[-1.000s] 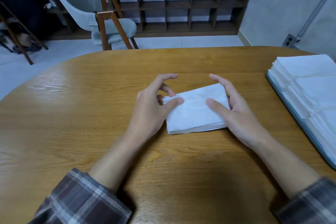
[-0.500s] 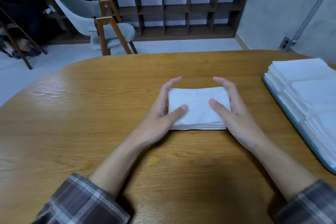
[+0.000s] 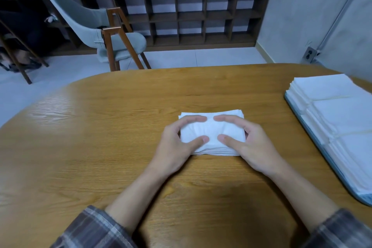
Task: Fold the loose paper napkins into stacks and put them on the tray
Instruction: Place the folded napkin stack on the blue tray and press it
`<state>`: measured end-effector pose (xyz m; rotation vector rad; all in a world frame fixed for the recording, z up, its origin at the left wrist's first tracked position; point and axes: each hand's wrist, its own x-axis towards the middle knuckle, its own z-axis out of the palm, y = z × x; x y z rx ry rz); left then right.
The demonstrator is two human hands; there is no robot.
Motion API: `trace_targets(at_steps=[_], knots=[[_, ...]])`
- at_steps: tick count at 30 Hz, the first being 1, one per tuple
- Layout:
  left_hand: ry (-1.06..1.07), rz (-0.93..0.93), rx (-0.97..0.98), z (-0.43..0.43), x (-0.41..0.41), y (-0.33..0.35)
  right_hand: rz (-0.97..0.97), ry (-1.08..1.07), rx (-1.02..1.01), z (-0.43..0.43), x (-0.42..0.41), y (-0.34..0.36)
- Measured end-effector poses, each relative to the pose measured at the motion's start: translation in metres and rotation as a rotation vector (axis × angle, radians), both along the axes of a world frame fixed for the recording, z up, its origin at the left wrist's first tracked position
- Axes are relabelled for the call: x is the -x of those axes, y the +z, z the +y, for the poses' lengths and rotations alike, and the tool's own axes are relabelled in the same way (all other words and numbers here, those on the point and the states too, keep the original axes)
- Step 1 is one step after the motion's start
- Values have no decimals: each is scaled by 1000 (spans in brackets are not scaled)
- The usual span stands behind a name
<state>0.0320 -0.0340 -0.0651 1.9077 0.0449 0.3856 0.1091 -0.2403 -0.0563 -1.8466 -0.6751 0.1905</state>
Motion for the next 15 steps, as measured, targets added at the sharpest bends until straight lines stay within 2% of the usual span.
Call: trace_targets(at_steps=[7, 12, 15], knots=[[-20, 40, -42, 3, 0, 1, 74, -24, 1, 2, -1, 1], [-154, 151, -69, 0, 7, 22, 131, -52, 18, -4, 4, 13], [-209, 207, -13, -10, 8, 45, 148, -79, 40, -18, 3, 31]])
